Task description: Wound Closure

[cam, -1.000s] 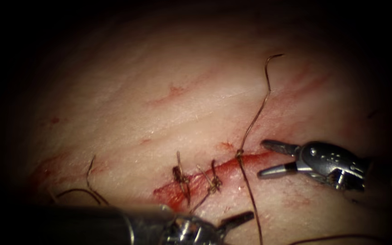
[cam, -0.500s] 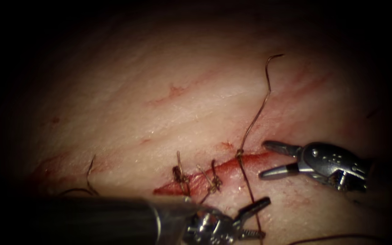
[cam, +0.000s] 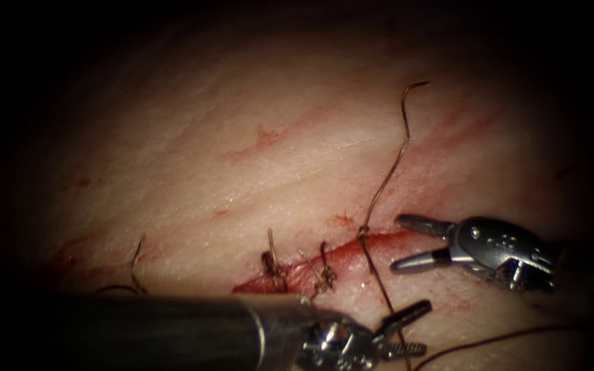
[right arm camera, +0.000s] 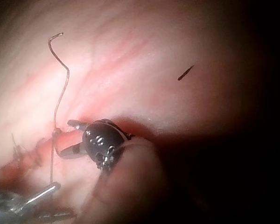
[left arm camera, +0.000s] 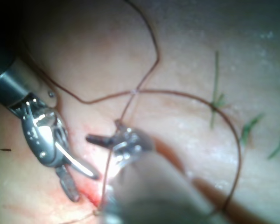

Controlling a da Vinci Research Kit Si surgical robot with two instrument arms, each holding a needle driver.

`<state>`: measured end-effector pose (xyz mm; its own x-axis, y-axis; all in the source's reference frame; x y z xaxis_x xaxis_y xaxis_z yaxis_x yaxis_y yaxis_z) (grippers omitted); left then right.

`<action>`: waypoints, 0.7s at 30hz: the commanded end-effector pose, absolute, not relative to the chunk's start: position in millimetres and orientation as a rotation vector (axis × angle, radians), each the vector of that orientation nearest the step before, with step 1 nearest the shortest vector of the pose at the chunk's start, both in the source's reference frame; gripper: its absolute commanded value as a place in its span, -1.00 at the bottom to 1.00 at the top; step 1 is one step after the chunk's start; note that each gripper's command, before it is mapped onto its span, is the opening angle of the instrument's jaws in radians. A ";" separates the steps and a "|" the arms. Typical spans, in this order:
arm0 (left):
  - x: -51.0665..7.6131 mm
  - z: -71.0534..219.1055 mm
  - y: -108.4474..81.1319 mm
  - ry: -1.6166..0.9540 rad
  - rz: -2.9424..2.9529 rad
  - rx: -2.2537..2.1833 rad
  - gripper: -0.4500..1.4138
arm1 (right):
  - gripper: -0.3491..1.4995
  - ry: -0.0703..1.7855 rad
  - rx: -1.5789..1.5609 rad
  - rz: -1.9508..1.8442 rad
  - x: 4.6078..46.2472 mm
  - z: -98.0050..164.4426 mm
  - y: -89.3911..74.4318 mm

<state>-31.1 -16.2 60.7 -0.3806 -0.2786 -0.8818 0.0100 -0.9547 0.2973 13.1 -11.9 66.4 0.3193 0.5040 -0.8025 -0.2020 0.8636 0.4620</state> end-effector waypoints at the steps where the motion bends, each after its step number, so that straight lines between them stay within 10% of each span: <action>1: -31.6 61.2 -16.7 -0.363 -2.444 1.641 0.06 | 0.80 1.161 0.304 0.473 13.8 67.1 -12.5; 11: -33.9 56.3 -19.4 -0.346 -2.427 1.675 0.04 | 0.80 1.164 0.300 0.472 13.9 67.3 -12.7; 15: -33.7 56.9 -19.2 -0.346 -2.422 1.676 -1.00 | 0.80 1.167 0.299 0.473 13.9 67.3 -12.8; 21: -32.1 56.0 -17.8 -0.241 -2.479 1.746 -1.00 | 0.80 1.169 0.298 0.475 13.9 67.3 -12.7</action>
